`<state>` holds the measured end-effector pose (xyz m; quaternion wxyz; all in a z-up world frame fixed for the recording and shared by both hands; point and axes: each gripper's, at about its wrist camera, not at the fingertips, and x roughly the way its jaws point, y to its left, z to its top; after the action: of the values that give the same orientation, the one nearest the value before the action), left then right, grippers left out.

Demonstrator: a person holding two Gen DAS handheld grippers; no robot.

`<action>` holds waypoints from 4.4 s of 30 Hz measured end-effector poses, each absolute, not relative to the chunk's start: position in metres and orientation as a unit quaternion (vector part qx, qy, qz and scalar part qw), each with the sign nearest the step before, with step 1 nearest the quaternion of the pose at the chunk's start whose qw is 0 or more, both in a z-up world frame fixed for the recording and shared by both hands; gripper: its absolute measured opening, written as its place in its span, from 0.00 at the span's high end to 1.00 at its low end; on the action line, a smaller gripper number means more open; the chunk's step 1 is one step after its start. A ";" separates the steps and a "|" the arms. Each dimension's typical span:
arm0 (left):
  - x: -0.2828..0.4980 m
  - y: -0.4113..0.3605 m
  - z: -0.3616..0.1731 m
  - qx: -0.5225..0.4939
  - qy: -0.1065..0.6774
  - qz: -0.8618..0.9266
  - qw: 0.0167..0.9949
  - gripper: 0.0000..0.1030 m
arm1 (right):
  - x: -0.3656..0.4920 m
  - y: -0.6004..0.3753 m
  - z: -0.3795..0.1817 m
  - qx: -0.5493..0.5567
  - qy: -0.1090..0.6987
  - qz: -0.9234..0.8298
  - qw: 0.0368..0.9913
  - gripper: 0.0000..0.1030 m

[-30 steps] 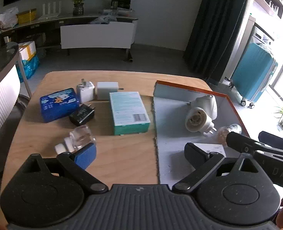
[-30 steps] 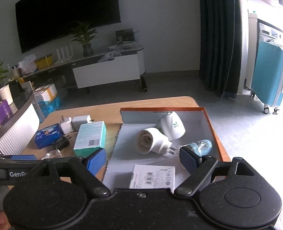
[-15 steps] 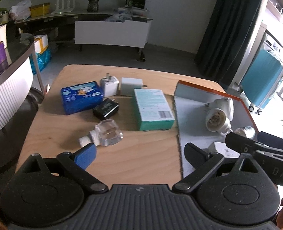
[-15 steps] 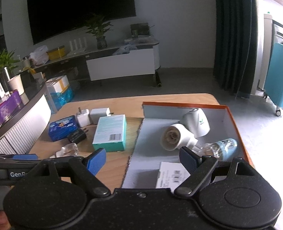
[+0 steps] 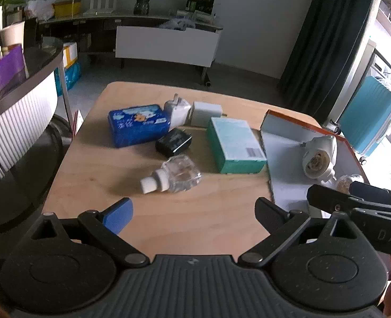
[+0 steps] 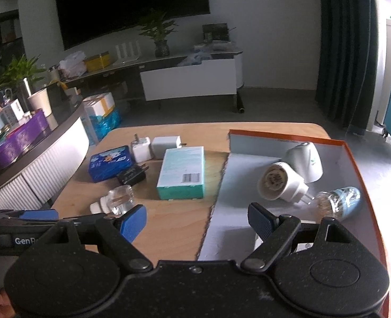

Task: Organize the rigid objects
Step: 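Withdraw both grippers from the box back over the table, then grasp the clear glass bottle with the left gripper while the right grasps the Adhesive Bandages box, then carry the glass bottle and bandage box over the orange-rimmed box with both grippers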

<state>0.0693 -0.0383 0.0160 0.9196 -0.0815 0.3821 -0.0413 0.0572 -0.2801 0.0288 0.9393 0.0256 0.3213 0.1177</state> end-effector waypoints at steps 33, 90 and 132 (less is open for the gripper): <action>0.124 -0.037 -0.034 -0.090 0.370 0.069 0.922 0.21 | 0.066 -0.289 0.012 0.048 0.320 0.140 0.936 0.04; 0.071 -0.033 0.035 -0.082 0.298 -0.002 0.951 0.21 | 0.059 -0.263 0.048 0.033 0.299 0.096 0.949 0.19; 0.049 -0.090 0.043 -0.045 0.296 -0.067 0.952 0.20 | 0.011 -0.316 0.054 0.061 0.282 0.050 0.956 0.19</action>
<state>0.0493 -0.0897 0.0429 0.9517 -0.0451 0.2962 -0.0667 0.0110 -0.3157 0.0543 0.9562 0.0611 0.2818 0.0504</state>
